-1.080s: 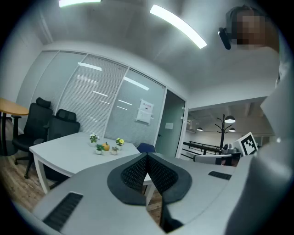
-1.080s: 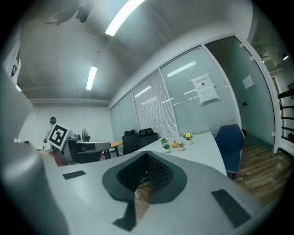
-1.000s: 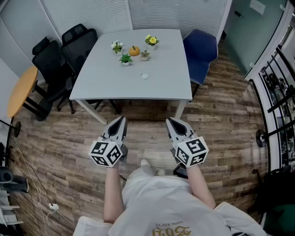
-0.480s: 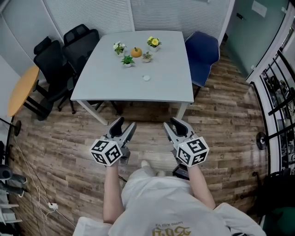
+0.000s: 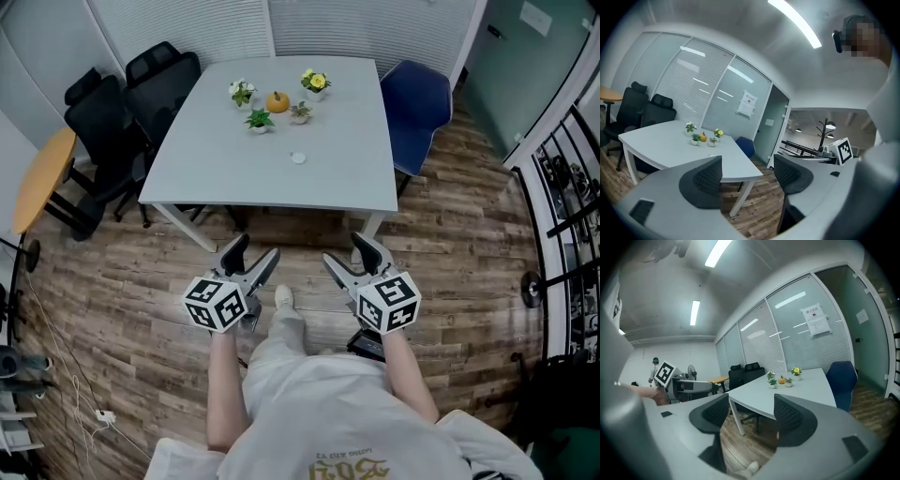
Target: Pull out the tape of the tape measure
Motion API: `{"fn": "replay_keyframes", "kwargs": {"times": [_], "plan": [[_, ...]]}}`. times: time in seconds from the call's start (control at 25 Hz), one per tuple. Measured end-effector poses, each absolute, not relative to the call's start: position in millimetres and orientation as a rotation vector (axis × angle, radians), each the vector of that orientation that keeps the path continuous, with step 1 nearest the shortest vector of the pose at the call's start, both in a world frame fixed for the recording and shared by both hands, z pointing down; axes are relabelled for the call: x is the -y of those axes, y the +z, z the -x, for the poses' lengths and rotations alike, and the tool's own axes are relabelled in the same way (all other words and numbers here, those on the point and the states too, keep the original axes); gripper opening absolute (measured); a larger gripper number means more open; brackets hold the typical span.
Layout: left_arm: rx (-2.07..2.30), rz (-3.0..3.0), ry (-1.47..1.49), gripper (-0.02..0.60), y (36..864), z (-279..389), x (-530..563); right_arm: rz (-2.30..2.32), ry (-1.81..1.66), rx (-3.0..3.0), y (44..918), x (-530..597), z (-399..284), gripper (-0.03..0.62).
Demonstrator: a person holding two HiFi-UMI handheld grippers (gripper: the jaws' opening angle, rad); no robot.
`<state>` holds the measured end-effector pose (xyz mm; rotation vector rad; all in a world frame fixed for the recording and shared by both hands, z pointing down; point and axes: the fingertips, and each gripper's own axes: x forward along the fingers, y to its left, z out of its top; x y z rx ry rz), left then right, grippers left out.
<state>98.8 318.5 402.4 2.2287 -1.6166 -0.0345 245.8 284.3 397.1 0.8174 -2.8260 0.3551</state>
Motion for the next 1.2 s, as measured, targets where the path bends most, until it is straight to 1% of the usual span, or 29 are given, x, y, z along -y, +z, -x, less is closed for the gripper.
{"fn": "replay_keyframes", "kwargs": {"times": [0.24,0.48,0.8,0.96,1.2], "plan": [[1.597,-2.237,0.014,0.322,420.9,-74.6,-267.8,-0.826,0.365,2.786,413.1,-232.2,-221.2,0.301],[1.551,-2.228,0.024,0.321,438.2,-19.6,-191.4,-0.840,0.381,2.728,428.0,-162.1,-172.4,0.301],[1.396,-2.241,0.083,0.321,454.9,51.3,-55.0,-0.934,0.458,2.625,444.3,-39.3,-103.1,0.301],[1.287,-2.261,0.137,0.321,472.9,71.1,-4.9,-0.961,0.474,2.563,460.6,4.3,-75.3,0.301],[1.164,-2.274,0.173,0.321,495.6,90.6,46.1,-1.016,0.499,2.476,480.0,47.2,-53.1,0.301]]}}
